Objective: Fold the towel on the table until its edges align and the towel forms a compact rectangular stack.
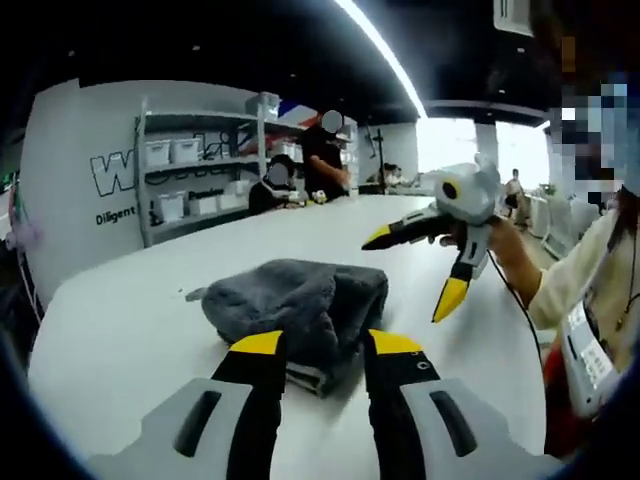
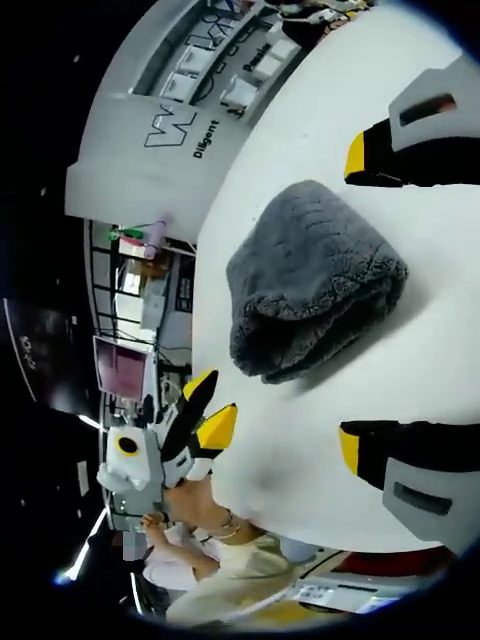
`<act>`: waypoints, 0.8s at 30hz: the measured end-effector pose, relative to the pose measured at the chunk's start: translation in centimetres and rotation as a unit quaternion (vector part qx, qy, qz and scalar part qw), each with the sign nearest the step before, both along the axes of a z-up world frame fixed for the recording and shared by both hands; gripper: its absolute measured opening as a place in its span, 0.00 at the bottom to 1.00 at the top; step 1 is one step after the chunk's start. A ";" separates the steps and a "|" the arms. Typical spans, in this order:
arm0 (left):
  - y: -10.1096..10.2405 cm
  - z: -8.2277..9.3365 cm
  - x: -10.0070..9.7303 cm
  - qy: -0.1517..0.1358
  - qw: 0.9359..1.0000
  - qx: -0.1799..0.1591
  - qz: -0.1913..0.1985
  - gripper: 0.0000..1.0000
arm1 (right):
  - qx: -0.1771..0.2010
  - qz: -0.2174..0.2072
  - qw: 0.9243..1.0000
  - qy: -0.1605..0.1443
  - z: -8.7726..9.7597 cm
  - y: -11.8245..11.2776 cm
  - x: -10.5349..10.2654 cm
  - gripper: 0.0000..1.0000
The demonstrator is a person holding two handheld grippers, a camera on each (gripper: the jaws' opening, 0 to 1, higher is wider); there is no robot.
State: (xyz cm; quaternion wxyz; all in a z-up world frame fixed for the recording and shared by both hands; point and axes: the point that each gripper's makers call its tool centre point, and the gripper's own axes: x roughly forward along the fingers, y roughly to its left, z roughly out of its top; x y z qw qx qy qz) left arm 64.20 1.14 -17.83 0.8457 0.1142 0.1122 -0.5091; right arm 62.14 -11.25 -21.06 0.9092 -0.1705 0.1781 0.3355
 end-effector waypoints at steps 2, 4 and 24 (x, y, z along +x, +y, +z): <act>-0.9 -0.1 0.1 -0.010 1.000 0.018 -0.010 0.30 | -0.002 0.000 1.000 -0.003 0.1 -0.1 -0.1 0.99; -1.8 -0.3 0.1 -0.019 0.999 0.037 -0.020 0.30 | -0.005 0.000 1.000 -0.006 0.2 -0.2 -0.2 0.99; -2.4 -0.6 0.8 -0.078 0.993 0.082 -0.047 0.01 | -0.007 0.001 1.000 -0.001 -0.1 -0.7 -0.3 0.99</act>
